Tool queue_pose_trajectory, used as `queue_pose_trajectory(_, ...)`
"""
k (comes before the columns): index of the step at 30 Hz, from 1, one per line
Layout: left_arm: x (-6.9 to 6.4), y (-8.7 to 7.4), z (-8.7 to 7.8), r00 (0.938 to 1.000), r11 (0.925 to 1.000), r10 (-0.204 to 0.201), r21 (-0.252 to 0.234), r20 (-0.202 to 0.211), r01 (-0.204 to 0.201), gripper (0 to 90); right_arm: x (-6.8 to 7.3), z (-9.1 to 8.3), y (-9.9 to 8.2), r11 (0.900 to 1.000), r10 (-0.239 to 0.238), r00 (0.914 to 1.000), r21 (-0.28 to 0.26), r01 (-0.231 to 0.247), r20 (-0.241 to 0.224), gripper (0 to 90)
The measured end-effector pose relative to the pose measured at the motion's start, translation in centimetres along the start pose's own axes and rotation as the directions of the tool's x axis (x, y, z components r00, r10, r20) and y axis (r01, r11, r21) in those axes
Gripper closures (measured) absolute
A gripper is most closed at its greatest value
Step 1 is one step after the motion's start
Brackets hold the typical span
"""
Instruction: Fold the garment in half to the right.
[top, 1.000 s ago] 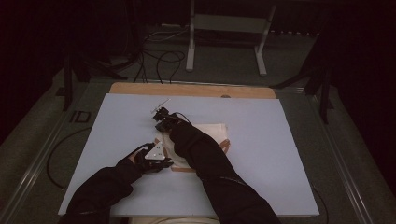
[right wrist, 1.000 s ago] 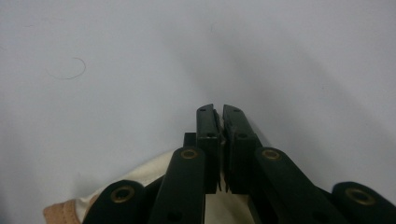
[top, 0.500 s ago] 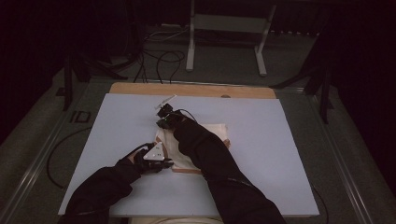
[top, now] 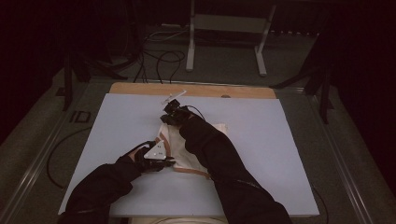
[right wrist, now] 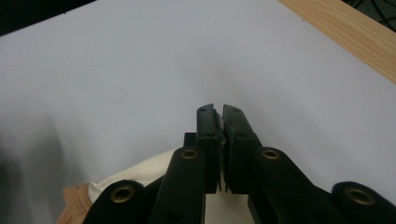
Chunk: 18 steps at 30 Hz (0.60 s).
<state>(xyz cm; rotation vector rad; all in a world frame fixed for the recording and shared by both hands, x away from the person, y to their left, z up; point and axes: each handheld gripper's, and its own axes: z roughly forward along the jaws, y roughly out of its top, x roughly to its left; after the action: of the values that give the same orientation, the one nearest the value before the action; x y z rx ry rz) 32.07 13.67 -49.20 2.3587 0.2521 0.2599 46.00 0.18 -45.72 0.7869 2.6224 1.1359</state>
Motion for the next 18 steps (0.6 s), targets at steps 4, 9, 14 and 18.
queue_pose_trajectory(4,0.0,0.6,0.0,0.9999,0.9999,0.015,0.005,0.005,-0.015,84.4,-0.2,-0.7,-0.1,1.0000,0.003,1.0000,-0.008,-0.003,-0.003,87.1)
queue_pose_trajectory(9,-0.1,1.1,0.0,0.9996,0.9996,0.025,0.011,0.011,-0.025,84.4,-0.4,-1.3,-0.3,0.9998,0.008,1.0000,-0.016,-0.008,0.001,87.1)
queue_pose_trajectory(14,-0.1,1.7,-0.1,0.9988,0.9985,0.048,0.024,0.010,-0.049,84.4,-0.8,-2.2,-0.6,0.9993,0.029,0.9996,-0.026,-0.029,0.003,87.1)
queue_pose_trajectory(18,-0.2,2.2,-0.2,0.9983,0.9981,0.056,0.025,0.014,-0.056,84.4,-1.1,-2.7,-0.8,0.9987,0.042,0.9991,-0.031,-0.042,0.002,87.1)
